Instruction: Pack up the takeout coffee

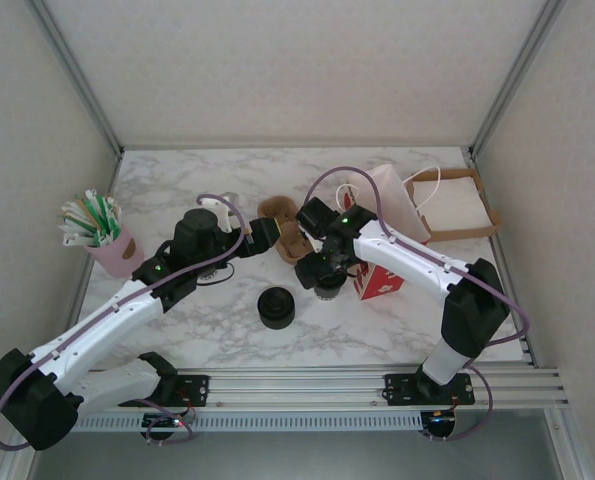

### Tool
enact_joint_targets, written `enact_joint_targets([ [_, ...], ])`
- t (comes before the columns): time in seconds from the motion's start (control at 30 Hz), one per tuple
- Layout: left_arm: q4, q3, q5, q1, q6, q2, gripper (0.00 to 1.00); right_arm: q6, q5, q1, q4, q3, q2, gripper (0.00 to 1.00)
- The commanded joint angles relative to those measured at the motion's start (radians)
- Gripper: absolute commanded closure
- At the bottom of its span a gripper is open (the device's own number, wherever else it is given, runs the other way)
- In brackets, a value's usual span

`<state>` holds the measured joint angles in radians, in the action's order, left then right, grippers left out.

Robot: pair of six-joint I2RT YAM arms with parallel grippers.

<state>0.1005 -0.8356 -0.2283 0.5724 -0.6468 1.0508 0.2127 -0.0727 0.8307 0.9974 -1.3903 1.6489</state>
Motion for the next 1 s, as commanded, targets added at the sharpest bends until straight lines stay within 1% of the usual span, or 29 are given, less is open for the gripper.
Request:
enact_joint_targets([
  [0.0, -0.021, 0.003, -0.014, -0.009, 0.016, -0.002, 0.0, 0.031, 0.076, -0.001, 0.031, -0.002, -0.049, 0.07],
  [0.2, -0.023, 0.0, -0.021, -0.01, 0.012, 0.006, 0.0, 0.067, 0.097, 0.018, 0.038, 0.033, -0.099, 0.08],
  [0.4, -0.028, -0.008, -0.032, -0.009, 0.005, 0.014, 0.0, 0.089, 0.106, 0.041, 0.053, 0.054, -0.125, 0.13],
  [0.6, -0.038, -0.007, -0.037, -0.009, -0.005, 0.015, 0.0, 0.091, -0.027, 0.048, 0.068, 0.038, -0.15, 0.12],
  [0.73, -0.053, 0.0, -0.045, -0.009, -0.014, 0.023, 0.0, 0.057, -0.096, 0.046, 0.067, 0.026, -0.116, 0.11],
  [0.8, -0.06, 0.006, -0.046, -0.01, -0.017, 0.023, 0.0, 0.037, -0.104, 0.042, 0.072, 0.011, -0.083, 0.12],
  [0.97, -0.058, 0.01, -0.049, -0.009, -0.019, 0.023, 0.0, 0.001, -0.072, 0.039, 0.066, -0.018, -0.037, 0.14],
])
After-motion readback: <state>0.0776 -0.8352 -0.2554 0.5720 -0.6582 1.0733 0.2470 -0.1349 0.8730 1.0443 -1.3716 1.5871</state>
